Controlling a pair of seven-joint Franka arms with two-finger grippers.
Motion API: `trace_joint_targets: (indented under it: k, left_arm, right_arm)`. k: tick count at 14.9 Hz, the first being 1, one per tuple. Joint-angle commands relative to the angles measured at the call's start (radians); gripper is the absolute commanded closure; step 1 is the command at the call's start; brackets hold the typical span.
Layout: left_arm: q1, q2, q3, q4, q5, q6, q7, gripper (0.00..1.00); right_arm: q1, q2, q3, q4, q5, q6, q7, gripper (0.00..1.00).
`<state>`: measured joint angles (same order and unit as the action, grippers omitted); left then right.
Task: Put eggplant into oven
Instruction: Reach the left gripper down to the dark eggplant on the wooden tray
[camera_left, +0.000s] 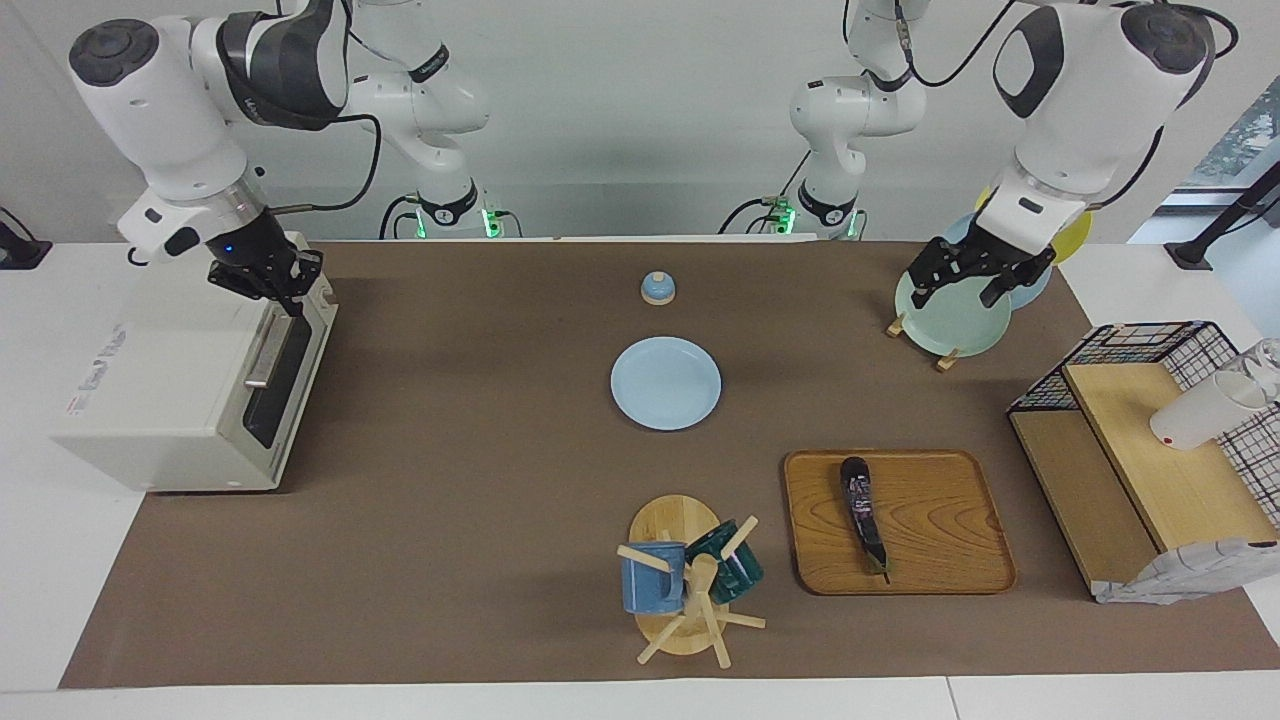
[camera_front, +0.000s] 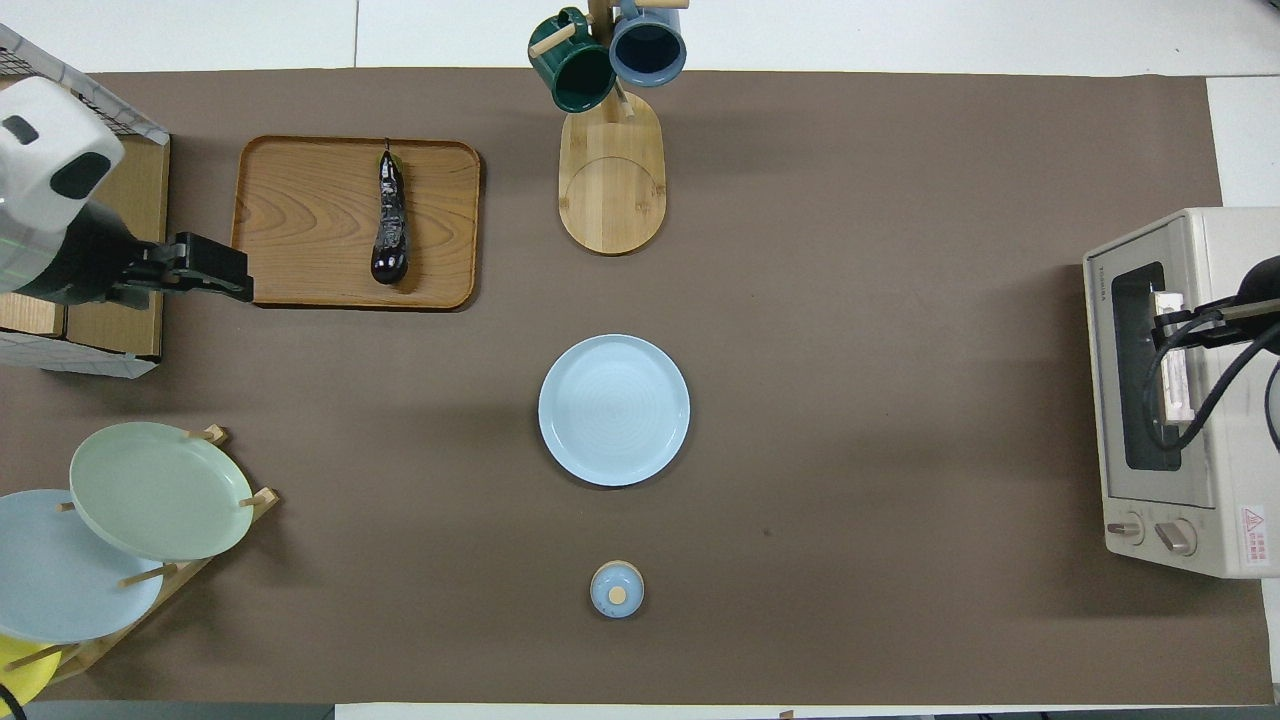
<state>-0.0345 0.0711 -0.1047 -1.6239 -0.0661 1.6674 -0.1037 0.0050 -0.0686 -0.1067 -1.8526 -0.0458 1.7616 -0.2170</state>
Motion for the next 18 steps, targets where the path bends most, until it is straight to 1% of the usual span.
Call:
trace_joint_targets:
  k: [1, 4, 7, 9, 10, 12, 14, 18]
  left_arm:
    - [-0.015, 0.145, 0.005, 0.074, -0.009, 0.028, -0.008, 0.0]
    - [-0.027, 0.242, 0.004, 0.095, -0.003, 0.109, 0.004, 0.0]
    - [-0.059, 0.329, 0.005, 0.098, 0.006, 0.192, 0.025, 0.0]
    - [-0.088, 0.409, 0.005, 0.111, 0.028, 0.251, 0.027, 0.0]
    - [-0.099, 0.436, 0.005, 0.111, 0.038, 0.29, 0.027, 0.0]
    - [-0.1, 0.472, 0.004, 0.113, 0.04, 0.316, 0.033, 0.0]
    - [-0.102, 0.483, 0.004, 0.104, 0.042, 0.365, 0.061, 0.0]
    - [-0.111, 0.489, 0.005, 0.079, 0.054, 0.385, 0.078, 0.0]
  right_arm:
    - [-0.011, -0.019, 0.001, -0.057, -0.035, 0.064, -0.021, 1.0]
    - [-0.036, -0.016, 0.002, -0.102, -0.072, 0.12, -0.022, 1.0]
    - [-0.062, -0.005, 0.002, -0.117, -0.077, 0.133, -0.027, 1.0]
    - [-0.08, -0.005, 0.002, -0.141, -0.077, 0.144, -0.027, 1.0]
    - [-0.083, -0.005, 0.002, -0.154, -0.077, 0.145, -0.025, 1.0]
    - [-0.094, -0.005, 0.002, -0.175, -0.077, 0.171, -0.028, 1.0]
    - [-0.099, -0.003, 0.002, -0.18, -0.077, 0.174, -0.033, 1.0]
    - [-0.108, 0.0, 0.002, -0.188, -0.077, 0.18, -0.032, 1.0]
